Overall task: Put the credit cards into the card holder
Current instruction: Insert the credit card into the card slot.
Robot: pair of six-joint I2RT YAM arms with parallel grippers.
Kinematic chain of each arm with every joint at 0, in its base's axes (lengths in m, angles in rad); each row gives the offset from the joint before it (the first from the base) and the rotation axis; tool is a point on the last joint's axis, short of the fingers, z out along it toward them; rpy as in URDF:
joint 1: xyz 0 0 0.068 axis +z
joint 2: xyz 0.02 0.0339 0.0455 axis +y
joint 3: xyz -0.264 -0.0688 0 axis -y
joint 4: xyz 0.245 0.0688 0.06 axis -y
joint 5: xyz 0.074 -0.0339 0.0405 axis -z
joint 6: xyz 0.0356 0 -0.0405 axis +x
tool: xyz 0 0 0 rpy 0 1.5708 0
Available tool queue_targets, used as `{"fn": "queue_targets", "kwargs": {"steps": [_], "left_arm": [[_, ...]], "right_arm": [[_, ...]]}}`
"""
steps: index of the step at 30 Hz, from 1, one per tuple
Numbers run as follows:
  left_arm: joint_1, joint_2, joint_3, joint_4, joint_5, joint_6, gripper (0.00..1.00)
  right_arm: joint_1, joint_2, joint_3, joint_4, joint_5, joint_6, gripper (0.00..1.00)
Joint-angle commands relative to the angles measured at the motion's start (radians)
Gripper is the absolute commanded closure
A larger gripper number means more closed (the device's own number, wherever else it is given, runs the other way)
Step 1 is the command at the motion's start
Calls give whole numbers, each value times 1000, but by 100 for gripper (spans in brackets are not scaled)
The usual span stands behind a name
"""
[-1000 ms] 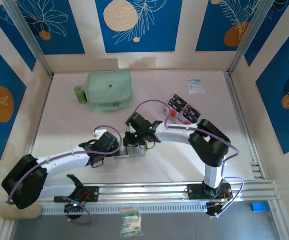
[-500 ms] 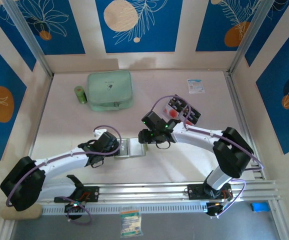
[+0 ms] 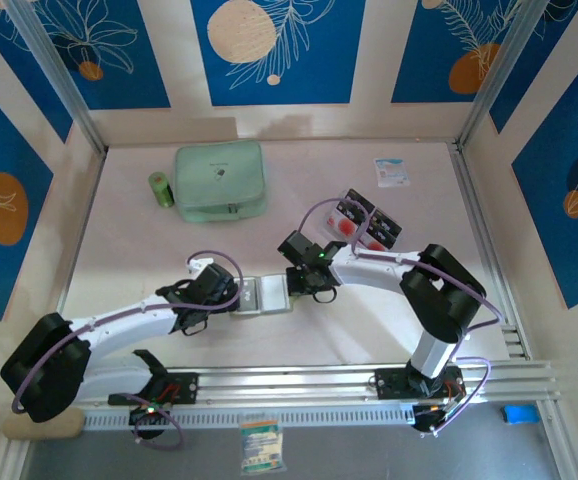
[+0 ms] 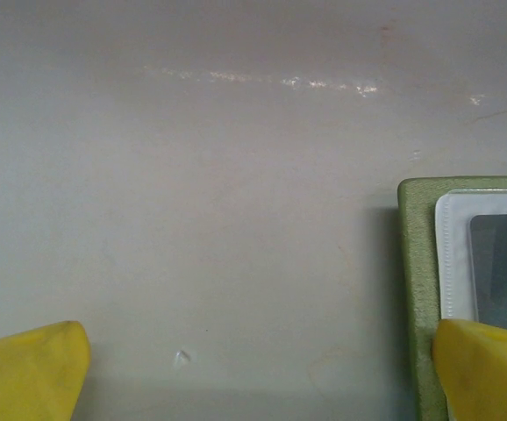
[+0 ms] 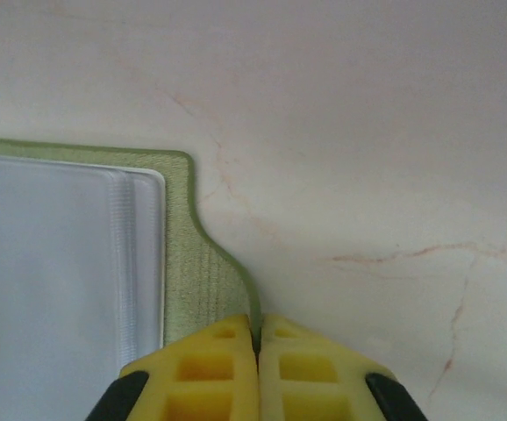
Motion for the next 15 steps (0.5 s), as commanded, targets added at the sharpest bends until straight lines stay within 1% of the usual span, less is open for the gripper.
{"fn": "queue_targets", "kwargs": {"steps": [1, 12, 13, 15], "left_arm": [[11, -17, 16, -4, 11, 24, 0], [12, 36, 16, 40, 47, 38, 0], [11, 40, 18, 43, 47, 38, 0], [11, 48, 20, 45, 48, 41, 0]], "right_arm": [[-6, -40, -25, -13, 17, 2, 100], [-10, -75, -59, -6, 0, 23, 100], [-9, -77, -60, -3, -5, 22, 99], [-10, -90, -56, -1, -16, 17, 86]]}}
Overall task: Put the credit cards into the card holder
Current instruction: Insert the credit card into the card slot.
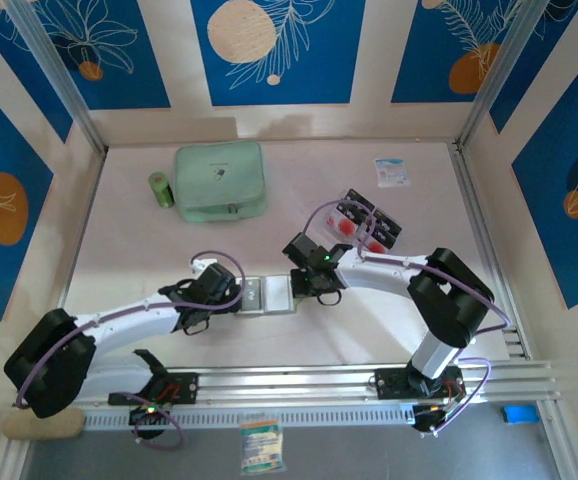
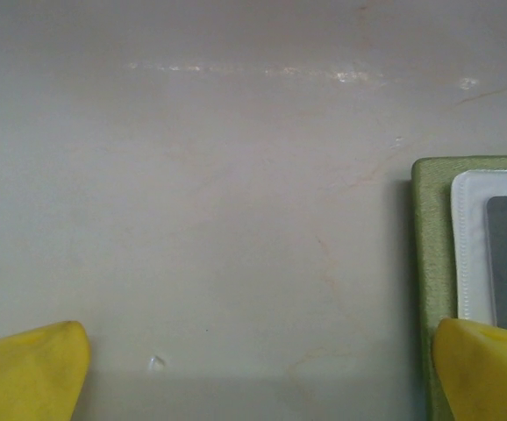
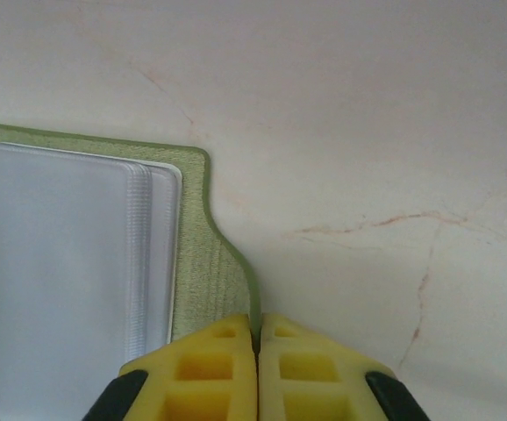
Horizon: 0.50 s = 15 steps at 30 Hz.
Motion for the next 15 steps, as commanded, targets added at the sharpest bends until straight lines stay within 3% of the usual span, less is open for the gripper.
{"fn": "queue_targets", "kwargs": {"steps": [1, 3, 6, 8, 13, 15], "left_arm": [[12, 18, 22, 15, 17, 20, 0], [12, 23, 24, 14, 16, 22, 0], [12, 26, 22, 15, 17, 23, 0], [12, 27, 22, 15, 15, 23, 0], [11, 28, 17, 15, 10, 25, 0], [12, 32, 18, 16, 10, 25, 0]], "right_arm": [[-2, -48, -6, -8, -22, 9, 80], [-1, -74, 6, -14, -35, 6, 73], [6, -108, 22, -17, -52, 4, 74], [10, -115, 33, -2, -83, 3, 78], [23, -75, 64, 58, -162, 12, 98], [30, -44, 77, 87, -194, 18, 100]]}}
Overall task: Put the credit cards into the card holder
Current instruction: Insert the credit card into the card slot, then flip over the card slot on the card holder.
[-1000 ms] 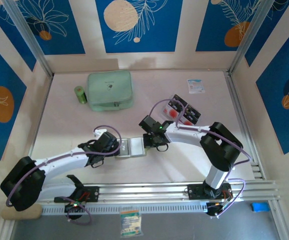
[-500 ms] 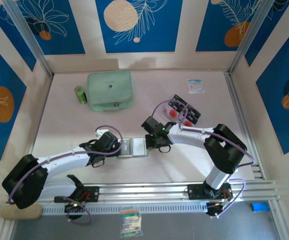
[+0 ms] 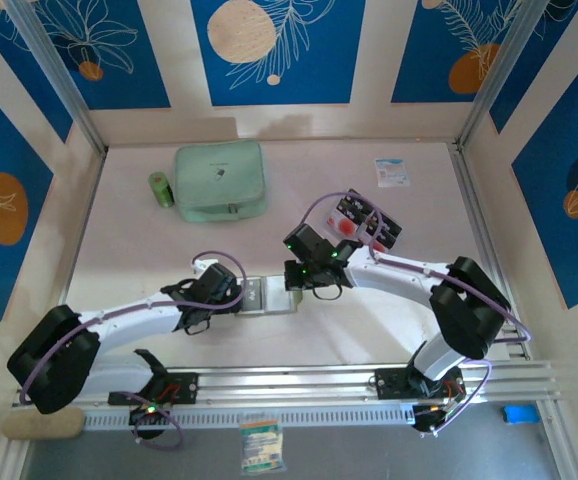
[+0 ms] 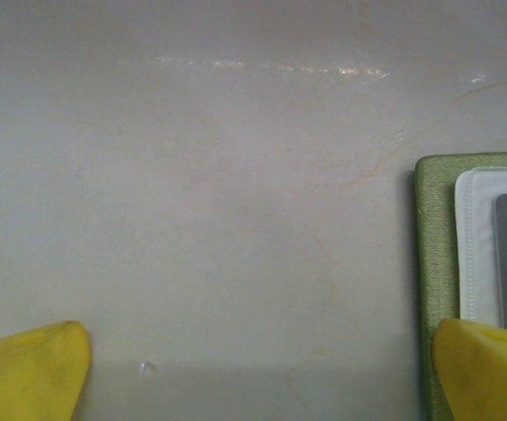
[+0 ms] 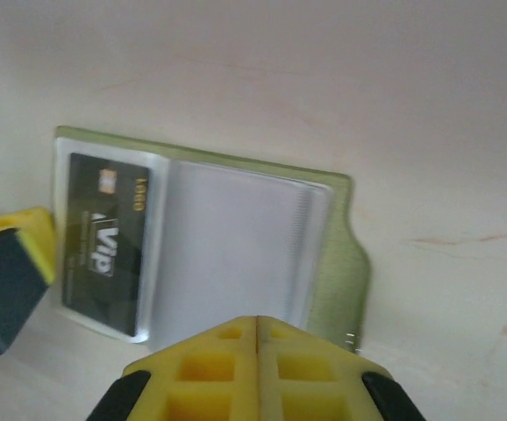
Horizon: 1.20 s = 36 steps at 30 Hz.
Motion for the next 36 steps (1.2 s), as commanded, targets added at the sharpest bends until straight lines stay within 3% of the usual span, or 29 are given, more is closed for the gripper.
{"fn": "queue_targets", "kwargs": {"steps": [1, 14, 36], "left_arm": [[12, 11, 17, 2, 5, 24, 0], [12, 17, 14, 7, 5, 24, 0], [12, 12, 1, 17, 6, 21, 0]], "right_arm": [[19, 61, 46, 58, -94, 11, 100], [67, 230, 130, 120, -146, 45, 100], [70, 298, 145, 132, -164, 58, 100]]}}
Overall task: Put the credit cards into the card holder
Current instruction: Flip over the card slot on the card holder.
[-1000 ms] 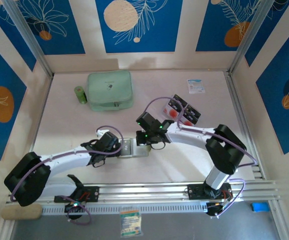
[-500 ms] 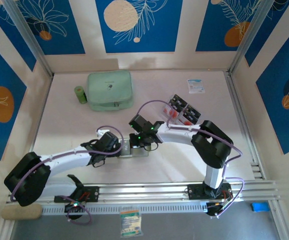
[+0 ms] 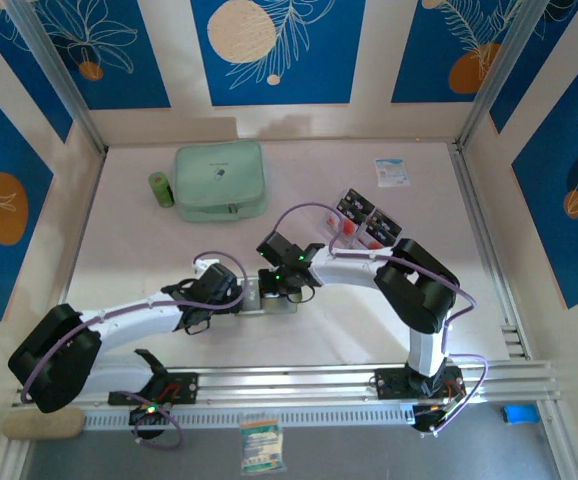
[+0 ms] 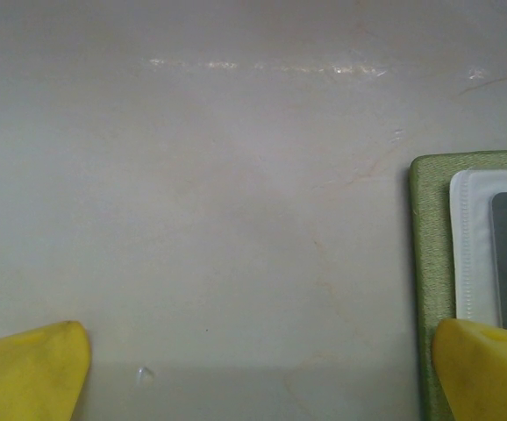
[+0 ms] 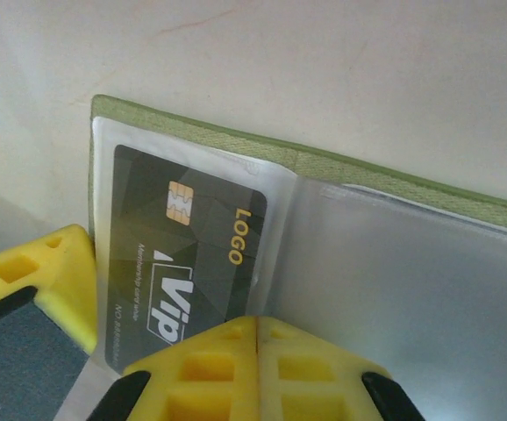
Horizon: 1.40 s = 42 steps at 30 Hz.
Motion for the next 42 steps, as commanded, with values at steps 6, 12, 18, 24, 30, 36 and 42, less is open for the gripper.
{"fn": "queue_targets", "kwargs": {"steps": [6, 12, 18, 24, 30, 36, 42], "left_arm": [[12, 4, -1, 13, 7, 2, 0], [12, 3, -4, 14, 7, 2, 0], [12, 0, -6, 15, 7, 0, 0], [12, -6, -6, 12, 10, 0, 0], [12, -40, 15, -14, 5, 0, 0], [14, -86, 63, -51, 0, 14, 0], [14, -88, 102, -60, 27, 15, 0]], "right_arm": [[11, 36, 38, 3, -42, 12, 100], [17, 47, 48, 5, -47, 16, 100], [19, 59, 50, 19, -68, 31, 100], [17, 54, 31, 42, -90, 60, 100], [17, 50, 18, 51, -93, 80, 100], [17, 55, 9, 52, -84, 93, 100], [17, 58, -3, 70, -90, 110, 100]]}}
